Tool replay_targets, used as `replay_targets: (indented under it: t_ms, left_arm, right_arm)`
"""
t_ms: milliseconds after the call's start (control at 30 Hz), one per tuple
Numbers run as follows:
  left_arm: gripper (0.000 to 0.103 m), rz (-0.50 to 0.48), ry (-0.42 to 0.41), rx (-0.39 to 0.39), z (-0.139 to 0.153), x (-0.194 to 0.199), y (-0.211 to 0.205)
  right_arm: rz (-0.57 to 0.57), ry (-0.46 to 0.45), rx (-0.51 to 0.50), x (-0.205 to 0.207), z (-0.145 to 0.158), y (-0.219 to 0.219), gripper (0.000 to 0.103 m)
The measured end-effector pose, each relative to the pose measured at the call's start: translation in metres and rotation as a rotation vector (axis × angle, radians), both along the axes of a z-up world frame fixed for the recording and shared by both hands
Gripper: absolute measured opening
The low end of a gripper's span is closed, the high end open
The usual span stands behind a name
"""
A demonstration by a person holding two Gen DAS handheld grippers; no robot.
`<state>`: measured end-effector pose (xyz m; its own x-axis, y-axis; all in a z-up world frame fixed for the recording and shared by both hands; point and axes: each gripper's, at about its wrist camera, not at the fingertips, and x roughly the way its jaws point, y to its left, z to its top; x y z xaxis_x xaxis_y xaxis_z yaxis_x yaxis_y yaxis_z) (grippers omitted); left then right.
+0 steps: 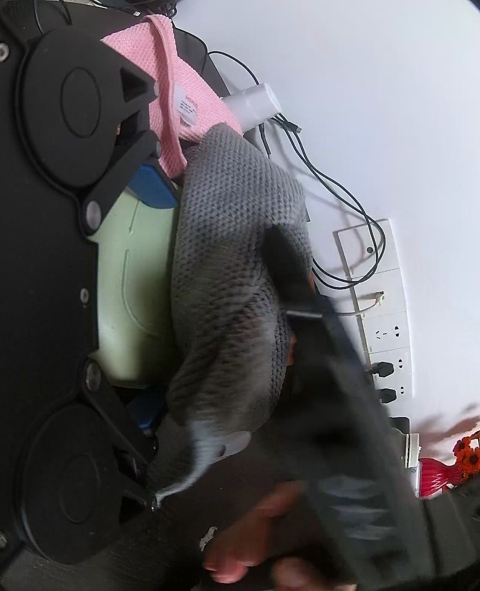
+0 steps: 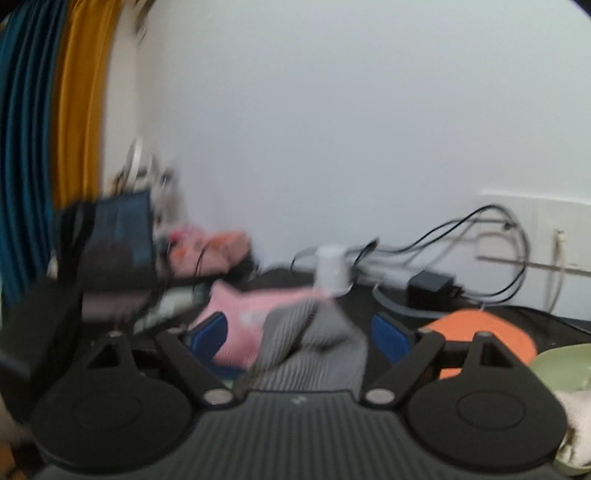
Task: Clean bowl
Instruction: 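Keep rubbing the towel over the plate's rim with the right tool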
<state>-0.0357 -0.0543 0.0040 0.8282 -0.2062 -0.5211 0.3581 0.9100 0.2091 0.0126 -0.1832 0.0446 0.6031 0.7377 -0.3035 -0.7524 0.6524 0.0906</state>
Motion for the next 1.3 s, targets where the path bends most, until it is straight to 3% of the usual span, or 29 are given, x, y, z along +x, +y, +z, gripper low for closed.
replay_targets:
  t_ms: [133,233,300,400,533,767,867,1033,1100,1200,1300]
  left_arm:
    - [0.103,0.0,-0.001,0.002,0.0,0.0,-0.001]
    - [0.103,0.002,-0.002,0.005,-0.001,0.0,-0.001]
    - [0.103,0.003,-0.003,0.006,-0.002,0.0,-0.002]
    - [0.103,0.003,-0.004,0.007,-0.001,-0.003,-0.004]
    - [0.103,0.003,-0.005,0.008,-0.002,-0.004,-0.004]
    - [0.103,-0.005,-0.004,0.007,-0.002,-0.002,-0.001]
    - [0.103,-0.005,-0.005,0.008,-0.002,-0.002,-0.002]
    - [0.103,-0.005,-0.005,0.008,-0.002,-0.003,-0.002]
    - [0.103,-0.005,-0.005,0.008,-0.003,-0.003,-0.003]
    - [0.103,-0.005,-0.005,0.008,-0.003,-0.004,-0.003]
    - [0.103,-0.004,-0.006,0.007,-0.002,-0.005,-0.003]
  right_arm:
    - [0.018,0.119,-0.113,0.011,-0.021,0.02,0.062]
    - [0.005,0.15,-0.118,0.016,-0.028,0.021,0.053]
    - [-0.016,0.157,-0.109,0.016,-0.029,0.019,0.037]
    - [-0.06,0.182,-0.072,0.022,-0.03,0.012,0.025]
    - [-0.082,0.164,-0.062,0.02,-0.028,0.01,0.023]
    - [0.14,0.255,-0.045,0.012,-0.029,0.025,0.023]
    - [0.109,0.245,-0.051,0.014,-0.029,0.023,0.023]
    - [-0.099,0.156,-0.057,0.021,-0.027,0.014,0.023]
    - [-0.079,0.159,-0.047,0.021,-0.027,0.012,0.023]
    - [0.068,0.228,-0.032,0.019,-0.029,0.016,0.023]
    - [0.062,0.204,-0.075,0.017,-0.031,0.023,0.023]
